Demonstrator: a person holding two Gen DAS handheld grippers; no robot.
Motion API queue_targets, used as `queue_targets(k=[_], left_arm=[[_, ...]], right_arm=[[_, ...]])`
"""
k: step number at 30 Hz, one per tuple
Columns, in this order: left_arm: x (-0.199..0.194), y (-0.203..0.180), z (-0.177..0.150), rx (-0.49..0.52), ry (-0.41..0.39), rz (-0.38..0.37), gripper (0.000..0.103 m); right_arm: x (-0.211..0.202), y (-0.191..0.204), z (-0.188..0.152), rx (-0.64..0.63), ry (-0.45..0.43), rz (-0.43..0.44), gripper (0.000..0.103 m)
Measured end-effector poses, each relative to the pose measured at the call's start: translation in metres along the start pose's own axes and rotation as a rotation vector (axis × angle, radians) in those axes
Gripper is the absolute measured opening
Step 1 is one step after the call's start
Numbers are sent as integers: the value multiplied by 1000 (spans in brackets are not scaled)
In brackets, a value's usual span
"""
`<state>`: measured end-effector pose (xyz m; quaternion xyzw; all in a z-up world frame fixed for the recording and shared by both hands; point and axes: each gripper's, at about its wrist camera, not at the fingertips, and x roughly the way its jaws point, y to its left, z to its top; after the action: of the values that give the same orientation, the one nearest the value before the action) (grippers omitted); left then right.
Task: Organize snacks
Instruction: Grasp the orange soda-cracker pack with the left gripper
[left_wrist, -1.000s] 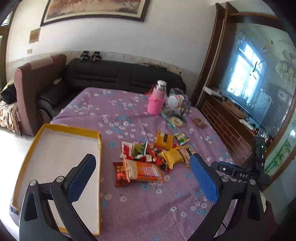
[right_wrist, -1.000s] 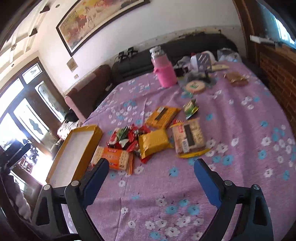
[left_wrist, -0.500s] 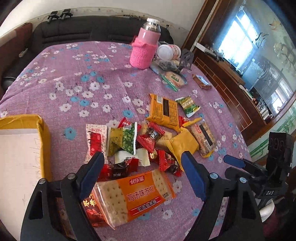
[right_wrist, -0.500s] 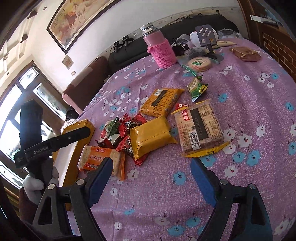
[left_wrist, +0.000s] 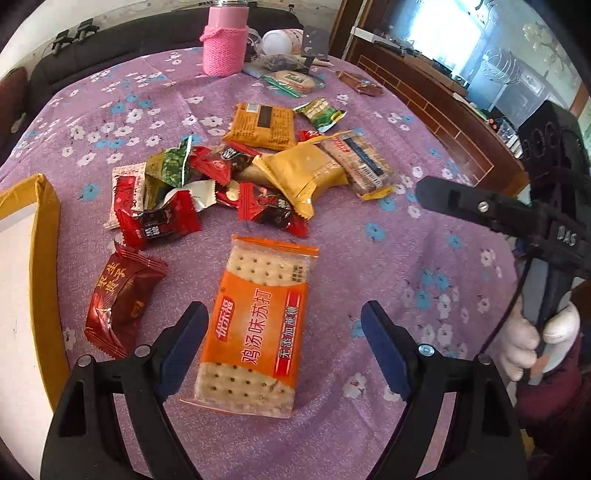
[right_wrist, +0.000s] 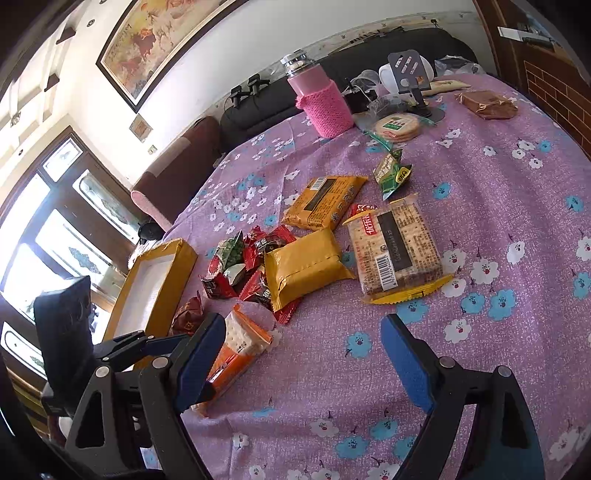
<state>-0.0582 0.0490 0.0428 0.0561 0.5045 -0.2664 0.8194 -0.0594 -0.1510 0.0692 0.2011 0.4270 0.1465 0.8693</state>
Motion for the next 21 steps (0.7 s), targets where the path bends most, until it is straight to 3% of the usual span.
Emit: queue_targets(k=[4,5,6,9,14,18,21], left_arm=[[20,-8,-8,60,7,144,83],[22,-8,-10,56,10,140,65],[22,-8,-12,55,-5,157,55],[17,-1,-17,-5,-30,110,54],[-4,10,-27,-82,-98,94,54],[-30,16,-36,-111,-162,82,54],[-45,22,-41,-116,-194,84,54]], right_arm=[[0,2,1,8,14,10,88],[0,3,2,15,17,22,88],[1,3,4,26,20,40,88],[13,2,13,82,41,83,88],[50,-7,24,239,85,55,88],[74,-10,37,374,74,-2,88],[86,0,48,372,46,-99,89]])
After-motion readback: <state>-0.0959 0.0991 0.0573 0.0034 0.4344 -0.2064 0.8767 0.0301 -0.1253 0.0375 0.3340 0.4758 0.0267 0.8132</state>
